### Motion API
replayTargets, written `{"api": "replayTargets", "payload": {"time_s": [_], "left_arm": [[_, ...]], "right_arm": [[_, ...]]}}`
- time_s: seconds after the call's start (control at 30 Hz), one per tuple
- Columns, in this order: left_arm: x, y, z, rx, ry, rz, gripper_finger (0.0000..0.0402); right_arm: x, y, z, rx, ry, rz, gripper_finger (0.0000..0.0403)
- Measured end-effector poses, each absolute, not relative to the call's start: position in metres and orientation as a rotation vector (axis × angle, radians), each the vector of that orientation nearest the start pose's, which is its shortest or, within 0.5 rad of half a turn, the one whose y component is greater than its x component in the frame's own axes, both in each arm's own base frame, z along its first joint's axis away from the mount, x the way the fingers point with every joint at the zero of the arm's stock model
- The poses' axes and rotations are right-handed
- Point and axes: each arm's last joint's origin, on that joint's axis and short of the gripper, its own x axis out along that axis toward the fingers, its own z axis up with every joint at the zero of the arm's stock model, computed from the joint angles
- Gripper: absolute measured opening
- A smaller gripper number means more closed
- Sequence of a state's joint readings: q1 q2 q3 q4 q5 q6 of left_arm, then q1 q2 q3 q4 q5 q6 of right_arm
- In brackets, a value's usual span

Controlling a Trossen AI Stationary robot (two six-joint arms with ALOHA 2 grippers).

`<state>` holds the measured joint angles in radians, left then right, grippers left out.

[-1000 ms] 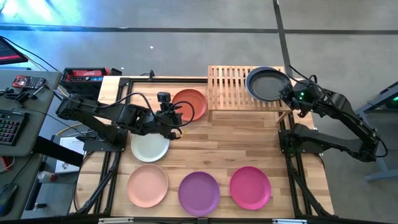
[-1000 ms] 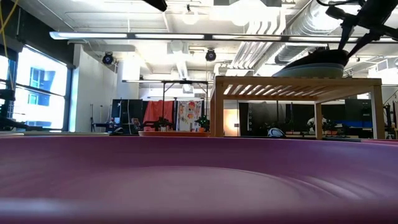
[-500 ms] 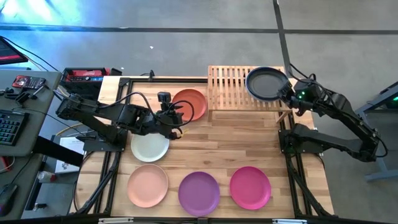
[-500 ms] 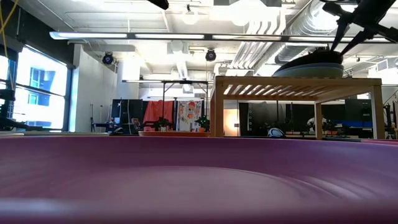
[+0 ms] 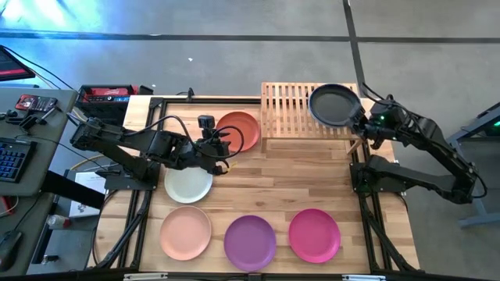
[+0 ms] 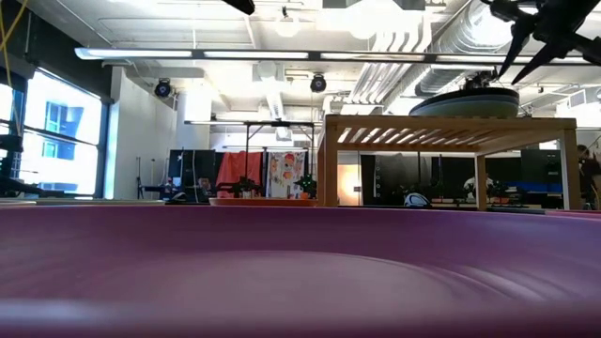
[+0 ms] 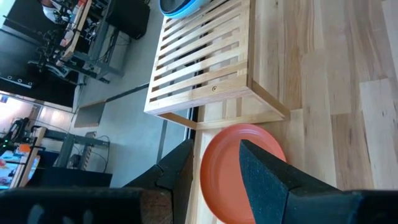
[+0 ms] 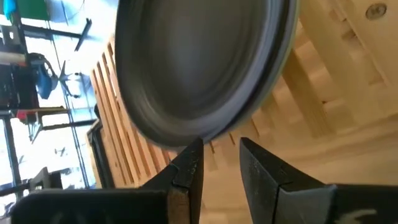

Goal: Place and stack plates onto a shelf
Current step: Stack the pink plate on top of the black plate on the shelf

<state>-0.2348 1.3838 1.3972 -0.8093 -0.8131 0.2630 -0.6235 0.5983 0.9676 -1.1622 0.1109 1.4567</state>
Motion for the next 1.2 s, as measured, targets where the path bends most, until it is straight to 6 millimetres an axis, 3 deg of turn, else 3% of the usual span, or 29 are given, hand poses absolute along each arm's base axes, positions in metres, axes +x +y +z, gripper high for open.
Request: {"api": "replayTargets", "payload": {"time_s": [0.17,0.33,0.5,0.73,0.97,1.2], "left_arm": [[0.274,-0.042,0.363,0.647,0.776,0.461,0.0119],[0.275,-0.039,0.362,0.604,0.784,0.424,0.0119],[0.274,-0.037,0.359,0.492,0.798,0.394,0.0119],[0.268,-0.027,0.353,0.328,0.862,0.447,0.0119],[0.260,-0.018,0.347,0.218,0.945,0.509,0.0119],[0.258,-0.018,0.343,0.074,0.992,0.460,0.0119]], "right_arm": [[0.061,-0.045,0.329,1.536,0.183,-1.058,0.0080],[0.070,-0.044,0.338,1.540,0.201,-0.840,0.0080],[0.089,-0.046,0.349,1.501,0.186,-0.620,0.0080],[0.129,-0.042,0.354,1.442,0.234,-0.469,0.0080],[0.171,-0.020,0.338,1.429,0.398,-0.455,0.0080],[0.207,0.022,0.313,1.469,0.601,-0.460,0.0080]]}}
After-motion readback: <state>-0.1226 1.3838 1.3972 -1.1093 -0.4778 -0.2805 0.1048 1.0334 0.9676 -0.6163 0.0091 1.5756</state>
